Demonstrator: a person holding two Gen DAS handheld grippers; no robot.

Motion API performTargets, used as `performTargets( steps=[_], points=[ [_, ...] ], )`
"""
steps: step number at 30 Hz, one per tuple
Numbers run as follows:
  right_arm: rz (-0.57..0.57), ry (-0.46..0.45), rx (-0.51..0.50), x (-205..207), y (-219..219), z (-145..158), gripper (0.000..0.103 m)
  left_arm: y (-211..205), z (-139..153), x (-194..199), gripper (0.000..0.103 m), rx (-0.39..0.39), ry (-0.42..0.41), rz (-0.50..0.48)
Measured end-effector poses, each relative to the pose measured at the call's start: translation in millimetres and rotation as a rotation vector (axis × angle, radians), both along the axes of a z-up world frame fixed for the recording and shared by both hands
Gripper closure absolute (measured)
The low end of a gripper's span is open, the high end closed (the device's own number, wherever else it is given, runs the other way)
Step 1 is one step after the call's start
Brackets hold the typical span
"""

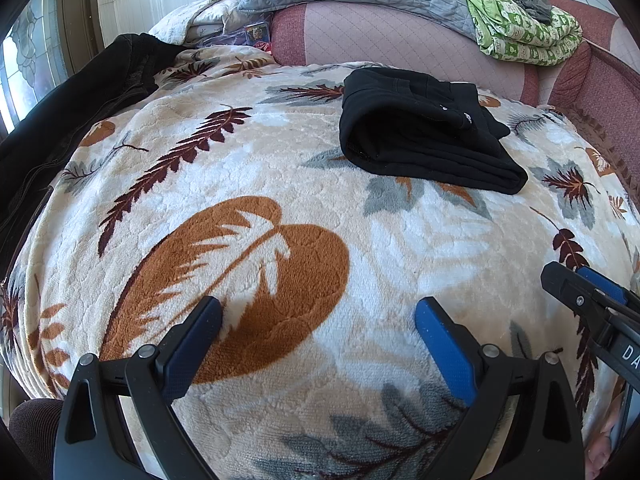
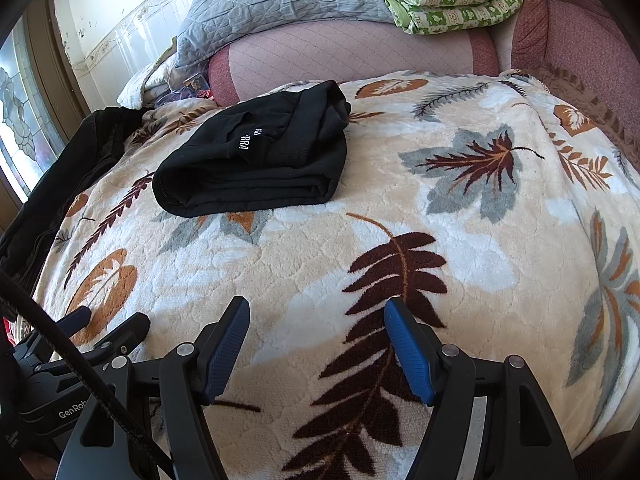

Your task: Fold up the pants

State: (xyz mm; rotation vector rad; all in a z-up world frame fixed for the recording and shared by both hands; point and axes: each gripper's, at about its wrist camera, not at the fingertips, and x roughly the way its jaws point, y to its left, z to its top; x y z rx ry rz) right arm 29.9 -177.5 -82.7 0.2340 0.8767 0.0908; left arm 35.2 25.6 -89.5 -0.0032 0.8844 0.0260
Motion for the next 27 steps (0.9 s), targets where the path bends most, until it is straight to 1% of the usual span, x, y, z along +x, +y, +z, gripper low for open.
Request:
performTargets(
  steps=[22,27],
  points=[
    [0.0,0.0,-0.004,-0.4,1.1,0.0,0.027,0.4,0.2,-0.5,0.006,-0.001,-0.001,0.0],
    [0.0,0.0,-0.003,-0.7,1.2,0.1,0.027,1.4,1.9,-0.4,0.006,-0.017,-0.005,0.004]
  ],
)
